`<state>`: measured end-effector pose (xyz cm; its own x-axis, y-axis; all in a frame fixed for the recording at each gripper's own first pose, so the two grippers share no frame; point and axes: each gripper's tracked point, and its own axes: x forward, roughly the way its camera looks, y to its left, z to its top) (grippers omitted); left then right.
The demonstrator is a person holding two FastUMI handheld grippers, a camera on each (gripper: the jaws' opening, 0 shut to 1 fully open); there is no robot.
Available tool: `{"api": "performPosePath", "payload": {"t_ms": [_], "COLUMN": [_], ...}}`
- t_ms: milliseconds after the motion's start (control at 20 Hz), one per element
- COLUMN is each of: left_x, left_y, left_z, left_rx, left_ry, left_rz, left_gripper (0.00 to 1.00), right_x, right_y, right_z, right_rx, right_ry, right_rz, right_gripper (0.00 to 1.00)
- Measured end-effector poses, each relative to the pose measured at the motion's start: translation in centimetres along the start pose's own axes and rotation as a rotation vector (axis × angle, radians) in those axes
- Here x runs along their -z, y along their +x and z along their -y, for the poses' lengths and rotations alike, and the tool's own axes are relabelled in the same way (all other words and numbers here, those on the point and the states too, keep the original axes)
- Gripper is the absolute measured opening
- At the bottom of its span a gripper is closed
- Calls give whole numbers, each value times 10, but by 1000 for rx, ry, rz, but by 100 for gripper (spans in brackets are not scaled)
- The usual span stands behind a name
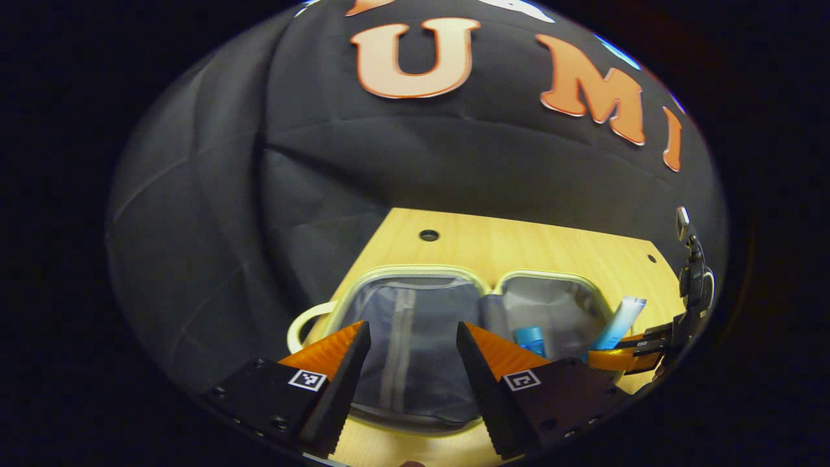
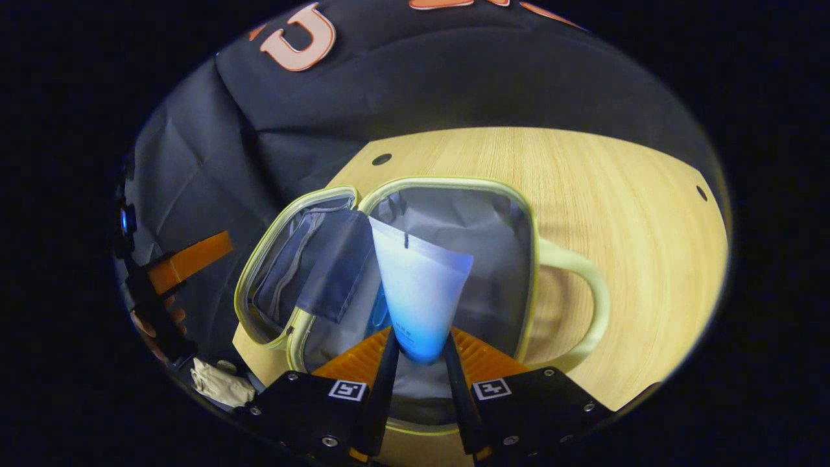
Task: First open the suitcase, pack the skin care products into it, and then close the suitcase.
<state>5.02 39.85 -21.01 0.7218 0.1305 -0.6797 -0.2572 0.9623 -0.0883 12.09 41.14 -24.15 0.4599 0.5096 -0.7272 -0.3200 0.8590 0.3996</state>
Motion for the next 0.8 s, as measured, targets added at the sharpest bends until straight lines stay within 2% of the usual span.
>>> {"api": "performPosePath", "payload": {"t_ms": [100, 200, 400, 550, 650, 800], "left_x": [2, 6, 31, 45, 49, 51], "left_y": [-11, -15, -8, 3, 13, 27], "left_z": [-28, -60, -107, -130, -147, -160], "left_rx": [-44, -92, -152, -180, -202, -176], "left_ry": [-57, -124, -351, -450, -488, -579], "left_rz": [-6, -14, -43, -51, -50, -53], "left_gripper": [83, 83, 86, 88, 88, 88], "right_x": [4, 15, 13, 12, 9, 0], "right_y": [6, 15, 17, 19, 15, 8], "right_z": [1, 13, 14, 14, 12, 12], "right_rx": [8, 67, 69, 82, 80, 76], "right_ry": [23, 38, 99, 122, 126, 135], "right_rz": [-32, -85, -122, -121, -107, -74], "right_gripper": [46, 46, 46, 47, 49, 61]}}
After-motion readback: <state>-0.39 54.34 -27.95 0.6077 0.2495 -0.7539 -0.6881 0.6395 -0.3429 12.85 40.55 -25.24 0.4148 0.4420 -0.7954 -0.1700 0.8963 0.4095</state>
